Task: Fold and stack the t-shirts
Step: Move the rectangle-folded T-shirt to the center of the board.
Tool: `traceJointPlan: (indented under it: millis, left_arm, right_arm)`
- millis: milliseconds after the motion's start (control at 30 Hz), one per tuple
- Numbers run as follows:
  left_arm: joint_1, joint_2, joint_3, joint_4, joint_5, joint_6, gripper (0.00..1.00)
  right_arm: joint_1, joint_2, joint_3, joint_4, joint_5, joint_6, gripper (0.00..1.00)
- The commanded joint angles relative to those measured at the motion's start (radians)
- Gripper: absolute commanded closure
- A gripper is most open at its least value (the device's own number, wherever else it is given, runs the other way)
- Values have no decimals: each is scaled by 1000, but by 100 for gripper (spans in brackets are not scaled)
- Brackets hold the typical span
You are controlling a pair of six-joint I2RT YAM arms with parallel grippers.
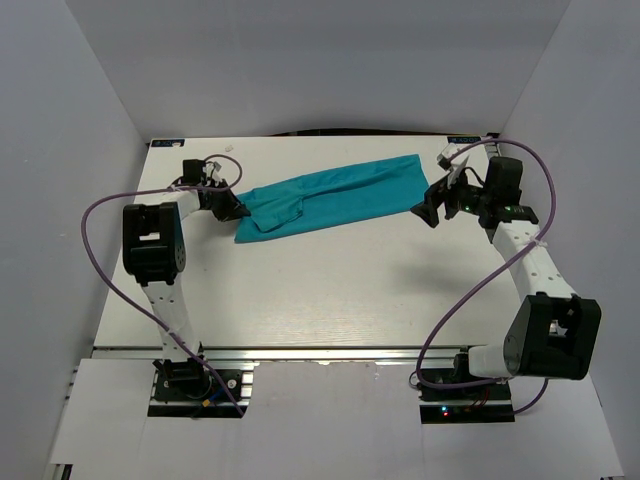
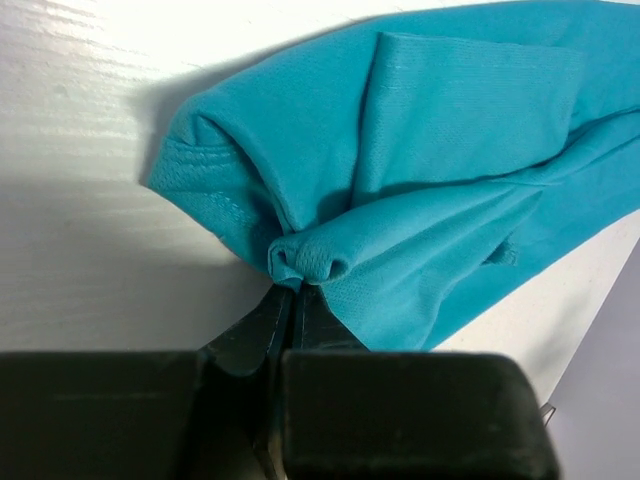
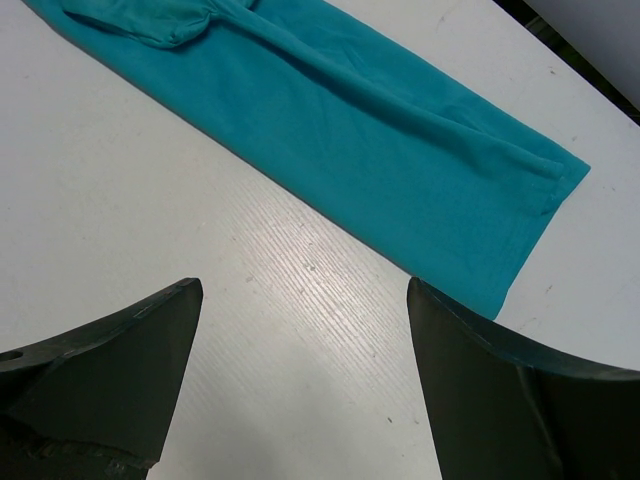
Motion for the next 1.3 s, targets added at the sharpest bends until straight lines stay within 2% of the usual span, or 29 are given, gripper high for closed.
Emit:
traceJointPlan:
  millis: [0, 167, 400, 700, 1067, 1167, 1200, 1267]
  left_arm:
    - [-5, -122, -10, -10, 29, 22, 100]
    - [6, -209, -106, -33, 18, 54, 100]
    - [26, -295, -153, -61, 4, 71, 100]
    - [41, -246, -205, -62, 35, 71, 100]
    - [61, -251, -281, -48, -7, 68, 100]
    - [64, -242, -283, -44, 2, 48, 86]
    - [63, -236, -283, -44, 4, 42, 71]
    - [64, -234, -291, -35, 13, 17, 52]
  right_arm:
    - [-7, -51, -13, 36, -21, -2, 11]
    - [-7, -68, -34, 41, -25, -8, 11]
    - [-7, -71, -42, 50, -30, 1, 11]
    - [-7, -73, -40, 59, -36, 9, 11]
    - [-7, -76, -63, 67, -36, 14, 11]
    - [-7, -71, -63, 70, -36, 14, 11]
    - [-7, -70, -63, 71, -36, 15, 11]
    - [-7, -67, -60, 71, -36, 14, 11]
